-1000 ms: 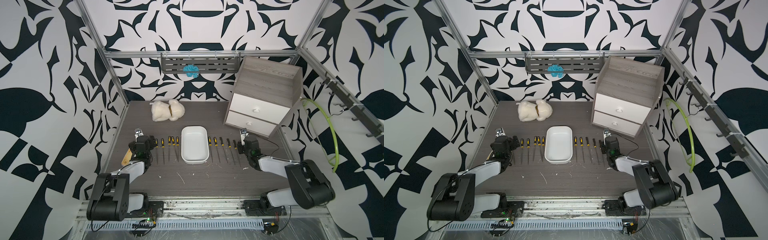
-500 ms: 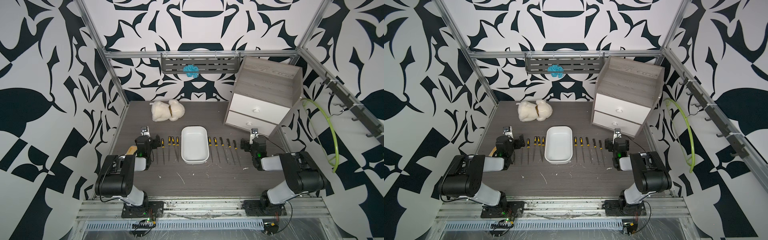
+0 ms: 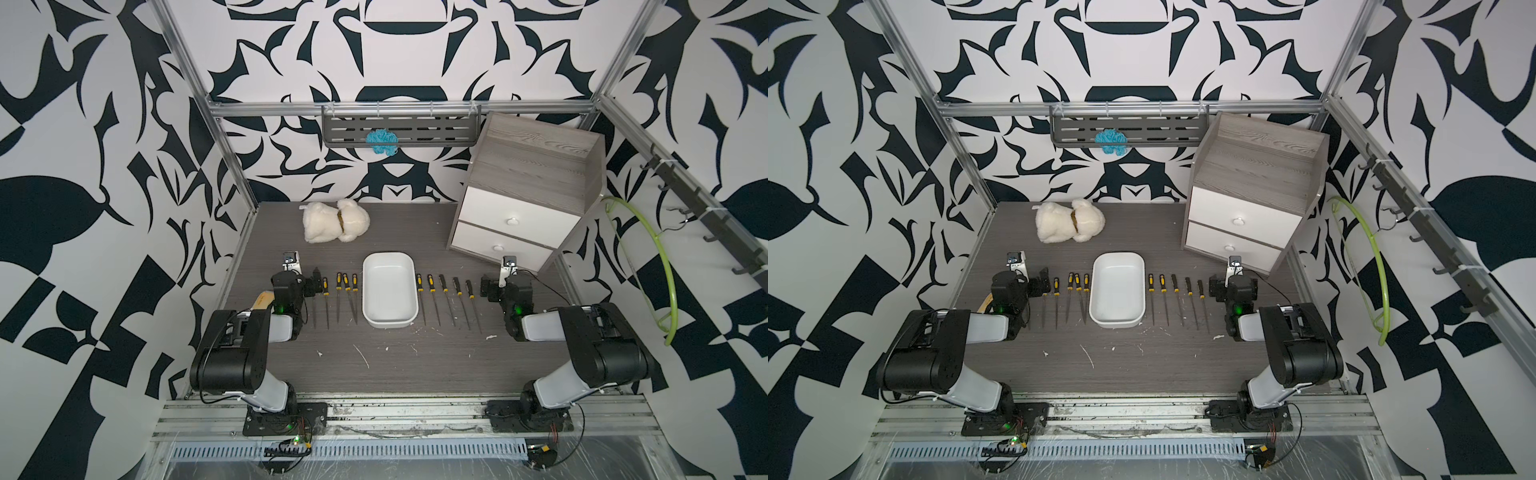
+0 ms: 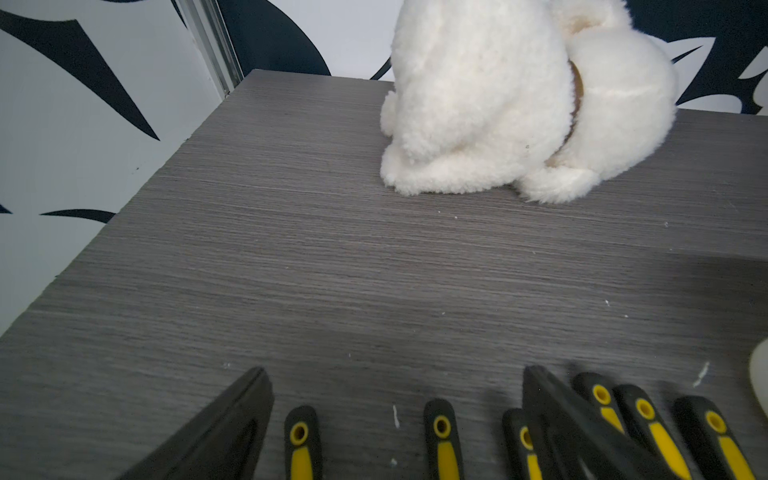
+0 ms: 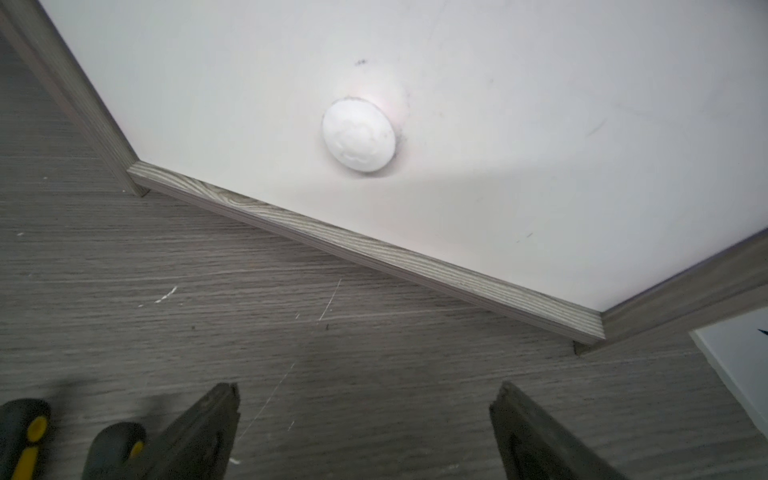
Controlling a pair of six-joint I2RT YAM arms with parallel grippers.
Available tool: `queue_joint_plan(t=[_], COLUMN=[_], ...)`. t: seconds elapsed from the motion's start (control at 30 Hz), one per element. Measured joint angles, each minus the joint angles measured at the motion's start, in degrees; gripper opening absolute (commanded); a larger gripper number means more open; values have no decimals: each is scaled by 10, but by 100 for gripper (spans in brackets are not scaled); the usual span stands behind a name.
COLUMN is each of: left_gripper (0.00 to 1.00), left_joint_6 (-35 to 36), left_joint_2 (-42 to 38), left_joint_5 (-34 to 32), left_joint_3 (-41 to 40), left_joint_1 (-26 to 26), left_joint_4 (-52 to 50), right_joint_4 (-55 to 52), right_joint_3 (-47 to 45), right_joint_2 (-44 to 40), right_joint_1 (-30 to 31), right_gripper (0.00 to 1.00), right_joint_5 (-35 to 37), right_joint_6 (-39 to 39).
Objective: Take the file tool out of the storage box
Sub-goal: Reset both arms
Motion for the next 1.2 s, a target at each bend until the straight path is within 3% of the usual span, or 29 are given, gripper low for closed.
queue_joint_plan(t=[0.27,0.4,0.47,0.77,1.2], left_gripper=[99,99,99,99,99], left_joint_6=[0,0,0,0,0], left_joint_2=[0,0,0,0,0], left_joint_5=[0,2,2,5,5], left_joint_3=[0,0,0,0,0], left_joint_1=[0,0,0,0,0], left_joint_4=[0,1,1,1,1], right_joint_4=[-14,-39,-11,-10,-4], right_joint_3=[-3,-50,-60,-11,-10], right_joint_2=[-18,-187,-216,0,6], right_joint_1=[1,1,2,0,-4], right_gripper=[99,99,100,100,100], right_joint_5=[-11,-37,-35,-17,-12], right_joint_6=[-3,-5,-5,-1,1])
